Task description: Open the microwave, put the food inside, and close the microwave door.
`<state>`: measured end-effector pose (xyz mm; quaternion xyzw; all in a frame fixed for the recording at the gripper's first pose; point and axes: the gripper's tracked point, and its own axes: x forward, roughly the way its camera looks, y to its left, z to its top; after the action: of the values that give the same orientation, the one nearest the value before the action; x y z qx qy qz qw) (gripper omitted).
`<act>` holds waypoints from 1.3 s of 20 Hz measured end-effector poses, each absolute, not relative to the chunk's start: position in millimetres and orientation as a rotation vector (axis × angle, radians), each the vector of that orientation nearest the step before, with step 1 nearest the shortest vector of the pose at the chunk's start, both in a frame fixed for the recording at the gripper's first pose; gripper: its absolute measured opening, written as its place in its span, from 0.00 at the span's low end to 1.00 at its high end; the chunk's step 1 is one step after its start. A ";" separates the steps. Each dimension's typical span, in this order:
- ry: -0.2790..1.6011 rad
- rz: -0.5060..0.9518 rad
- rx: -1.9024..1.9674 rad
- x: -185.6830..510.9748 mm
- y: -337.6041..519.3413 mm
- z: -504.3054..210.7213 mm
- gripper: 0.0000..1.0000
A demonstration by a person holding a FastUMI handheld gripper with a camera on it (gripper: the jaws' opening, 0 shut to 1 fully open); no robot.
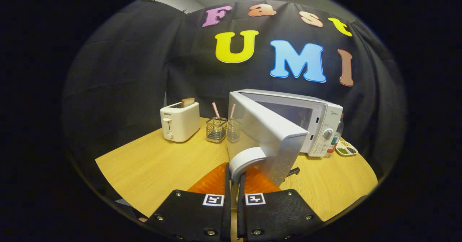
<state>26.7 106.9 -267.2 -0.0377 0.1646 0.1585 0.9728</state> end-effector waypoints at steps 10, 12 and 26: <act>0.451 0.298 -0.128 10.3 149.9 -265.0 0.07; 0.476 0.295 -0.118 10.4 144.8 -265.9 0.07; 0.394 0.192 -0.074 1.4 182.2 -261.6 0.07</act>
<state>1.4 182.2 -261.6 -0.0369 0.1954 0.0954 0.9754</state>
